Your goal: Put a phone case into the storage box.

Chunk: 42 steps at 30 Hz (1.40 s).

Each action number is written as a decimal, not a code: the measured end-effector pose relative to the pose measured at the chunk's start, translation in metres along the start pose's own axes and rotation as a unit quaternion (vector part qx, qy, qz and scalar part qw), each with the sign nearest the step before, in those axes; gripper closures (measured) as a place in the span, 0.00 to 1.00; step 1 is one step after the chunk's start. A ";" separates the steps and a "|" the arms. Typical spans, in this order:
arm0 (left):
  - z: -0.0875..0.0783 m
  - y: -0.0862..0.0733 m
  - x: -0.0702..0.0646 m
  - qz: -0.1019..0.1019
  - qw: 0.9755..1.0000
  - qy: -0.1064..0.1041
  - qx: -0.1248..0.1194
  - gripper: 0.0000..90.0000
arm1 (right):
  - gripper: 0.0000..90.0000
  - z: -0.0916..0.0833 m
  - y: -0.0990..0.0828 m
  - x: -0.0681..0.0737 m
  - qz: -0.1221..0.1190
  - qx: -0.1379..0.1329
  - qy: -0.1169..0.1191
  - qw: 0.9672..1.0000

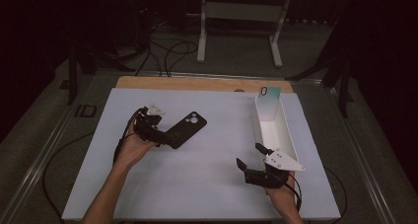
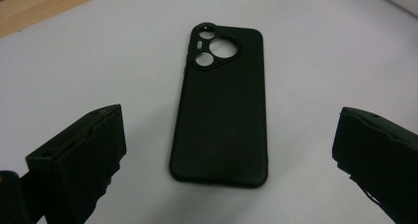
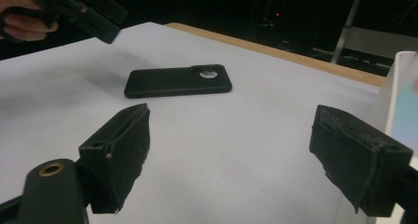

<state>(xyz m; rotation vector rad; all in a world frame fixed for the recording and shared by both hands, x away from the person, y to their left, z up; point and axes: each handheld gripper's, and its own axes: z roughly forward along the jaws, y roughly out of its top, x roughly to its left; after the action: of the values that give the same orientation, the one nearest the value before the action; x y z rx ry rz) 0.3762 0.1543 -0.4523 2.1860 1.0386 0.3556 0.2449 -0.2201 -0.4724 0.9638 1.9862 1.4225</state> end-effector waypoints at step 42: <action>0.101 0.018 0.004 0.005 0.989 -0.031 0.141 0.01 | 0.17 0.003 -0.004 -0.001 0.000 0.008 0.002 1.000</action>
<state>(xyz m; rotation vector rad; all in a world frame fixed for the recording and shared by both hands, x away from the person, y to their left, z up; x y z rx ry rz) 0.4397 0.1023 -0.5137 2.4366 1.0991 0.1496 0.2466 -0.2203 -0.4768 0.9685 2.0037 1.4105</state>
